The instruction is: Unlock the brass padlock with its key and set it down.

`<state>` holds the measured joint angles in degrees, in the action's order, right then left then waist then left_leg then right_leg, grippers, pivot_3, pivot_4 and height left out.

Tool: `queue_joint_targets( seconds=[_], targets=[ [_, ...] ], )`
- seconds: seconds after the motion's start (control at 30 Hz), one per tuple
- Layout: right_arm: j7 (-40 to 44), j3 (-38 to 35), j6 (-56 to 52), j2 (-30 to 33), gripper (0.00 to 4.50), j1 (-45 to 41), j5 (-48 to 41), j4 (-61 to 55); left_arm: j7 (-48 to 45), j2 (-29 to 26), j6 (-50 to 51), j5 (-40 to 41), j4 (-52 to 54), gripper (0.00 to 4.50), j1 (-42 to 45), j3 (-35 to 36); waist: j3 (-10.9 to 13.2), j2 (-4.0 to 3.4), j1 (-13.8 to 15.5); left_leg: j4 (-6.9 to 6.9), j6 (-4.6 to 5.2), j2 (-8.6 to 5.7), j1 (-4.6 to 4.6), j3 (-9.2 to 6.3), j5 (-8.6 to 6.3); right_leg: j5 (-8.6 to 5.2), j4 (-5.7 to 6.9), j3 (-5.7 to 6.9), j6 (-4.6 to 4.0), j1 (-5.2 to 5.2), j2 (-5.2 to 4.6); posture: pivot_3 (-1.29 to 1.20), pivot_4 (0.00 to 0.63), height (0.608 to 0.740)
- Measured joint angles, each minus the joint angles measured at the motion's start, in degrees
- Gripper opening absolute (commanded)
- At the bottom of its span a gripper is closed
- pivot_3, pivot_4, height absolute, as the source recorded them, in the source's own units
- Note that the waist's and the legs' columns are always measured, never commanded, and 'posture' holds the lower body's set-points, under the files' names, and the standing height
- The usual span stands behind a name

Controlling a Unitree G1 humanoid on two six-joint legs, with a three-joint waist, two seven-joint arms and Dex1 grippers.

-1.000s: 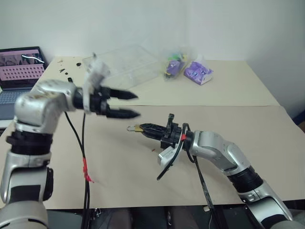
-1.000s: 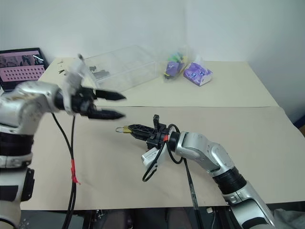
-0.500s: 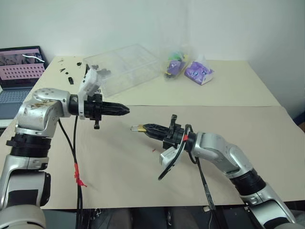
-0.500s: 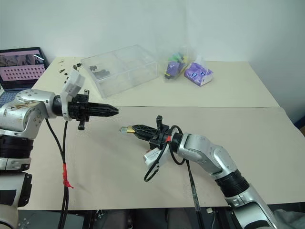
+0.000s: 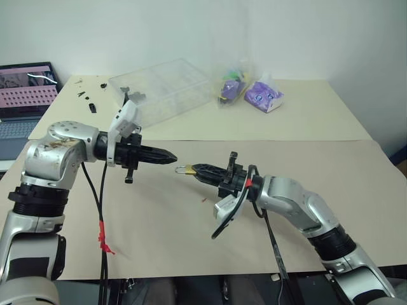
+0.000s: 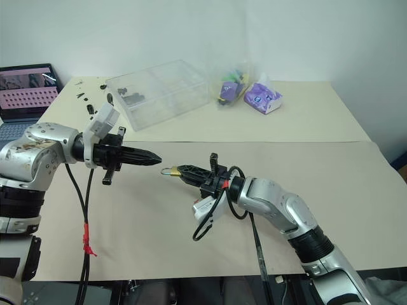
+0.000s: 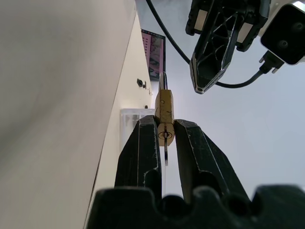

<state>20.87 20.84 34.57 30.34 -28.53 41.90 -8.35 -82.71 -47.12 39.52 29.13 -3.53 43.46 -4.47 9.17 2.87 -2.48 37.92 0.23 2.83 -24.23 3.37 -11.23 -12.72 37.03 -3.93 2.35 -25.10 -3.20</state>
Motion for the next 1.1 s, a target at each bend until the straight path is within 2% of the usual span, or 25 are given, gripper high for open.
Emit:
queue_joint_targets(
  seconds=[1.1],
  targets=[
    [0.1,-1.3,-0.6,-2.4,0.09,-3.5,-1.7,-1.4,2.0,1.1,-1.8,-0.8,-0.3,0.02,0.0,-1.1,0.0,0.0,0.0,0.0,0.0,0.0,0.0,0.0,0.0,0.01,0.0,0.0,-0.01,0.0,0.0,0.0,0.15,0.74]
  ],
)
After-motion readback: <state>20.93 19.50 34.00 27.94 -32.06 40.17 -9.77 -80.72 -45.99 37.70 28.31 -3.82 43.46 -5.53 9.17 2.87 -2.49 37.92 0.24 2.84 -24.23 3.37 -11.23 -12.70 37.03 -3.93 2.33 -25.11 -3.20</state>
